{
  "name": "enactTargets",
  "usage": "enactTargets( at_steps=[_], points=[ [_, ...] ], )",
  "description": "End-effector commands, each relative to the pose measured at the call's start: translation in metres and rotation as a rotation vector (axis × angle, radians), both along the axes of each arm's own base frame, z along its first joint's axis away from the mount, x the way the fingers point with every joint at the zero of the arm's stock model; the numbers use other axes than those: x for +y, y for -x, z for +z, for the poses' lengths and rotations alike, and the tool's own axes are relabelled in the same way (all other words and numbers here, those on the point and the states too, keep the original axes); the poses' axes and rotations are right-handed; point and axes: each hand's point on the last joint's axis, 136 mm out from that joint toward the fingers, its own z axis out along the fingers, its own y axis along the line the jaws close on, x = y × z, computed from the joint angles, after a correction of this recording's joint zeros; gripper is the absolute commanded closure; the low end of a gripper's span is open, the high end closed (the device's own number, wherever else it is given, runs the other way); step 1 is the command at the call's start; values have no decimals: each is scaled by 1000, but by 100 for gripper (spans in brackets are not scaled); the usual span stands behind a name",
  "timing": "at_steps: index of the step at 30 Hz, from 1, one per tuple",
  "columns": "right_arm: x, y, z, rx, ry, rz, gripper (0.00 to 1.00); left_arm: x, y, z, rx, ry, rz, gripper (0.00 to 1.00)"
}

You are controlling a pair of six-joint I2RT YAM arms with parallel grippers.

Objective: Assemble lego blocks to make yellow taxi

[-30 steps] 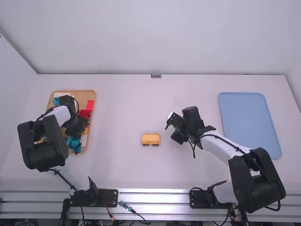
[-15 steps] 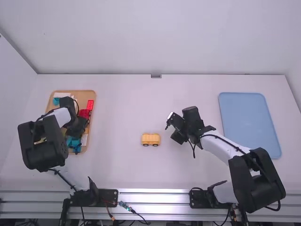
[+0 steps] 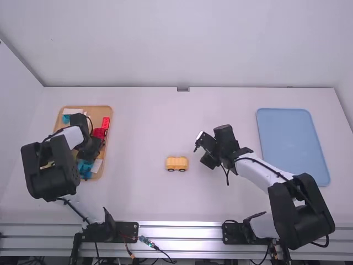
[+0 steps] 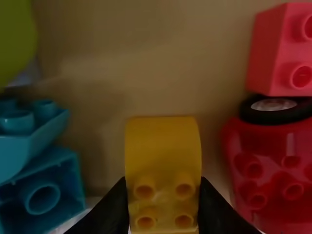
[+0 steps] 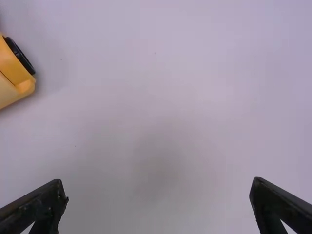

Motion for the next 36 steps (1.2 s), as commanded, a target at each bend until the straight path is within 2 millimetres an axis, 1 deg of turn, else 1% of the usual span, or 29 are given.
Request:
enactTargets(
  at_steps=[1,2,4,5,7,9,11,13,16,20,22,23,25,31,32,35,36],
  points=[
    [-3,0,2,-7,-1,-13,1,5,10,-4,39,-39,6,72],
    [-3,1,2,-6,-2,-12,1,5,10,-4,40,-44,7,73],
    [-3,1,2,-6,-2,-12,1,5,10,-3,38,-44,7,77],
    [-3,1,2,-6,-2,-12,1,5,10,-2,36,-44,4,81],
    [-3,1,2,-7,-1,-12,1,4,8,2,22,-40,-1,84],
    [-3,1,2,-6,-2,-12,1,5,6,7,15,-42,3,92],
    [-3,0,2,-6,-2,-12,1,6,4,17,16,-41,6,98],
    [-3,1,2,-6,-2,-12,1,6,3,25,20,-40,7,98],
    [-3,1,2,-6,-2,-12,1,7,1,45,28,-36,5,98],
    [-3,0,2,-7,-2,-11,1,6,-2,56,30,-26,2,98],
    [-3,0,2,-7,-2,-12,1,2,-7,58,14,-10,-57,98],
    [-2,0,2,-7,-2,-11,1,-4,-13,59,-8,6,-129,98],
    [-2,0,3,-7,-2,-11,1,-21,-30,60,-56,19,-330,99],
    [-3,0,3,-8,-2,-12,1,-38,-34,61,-11,-86,-458,99],
    [-3,0,2,-7,-1,-12,1,-44,-37,61,-10,-102,-507,99],
    [-3,0,2,-8,1,-14,1,-76,-49,67,-27,-156,-787,99],
    [-3,0,2,-8,1,-14,1,-81,-49,69,-28,-163,-822,99]
  ],
)
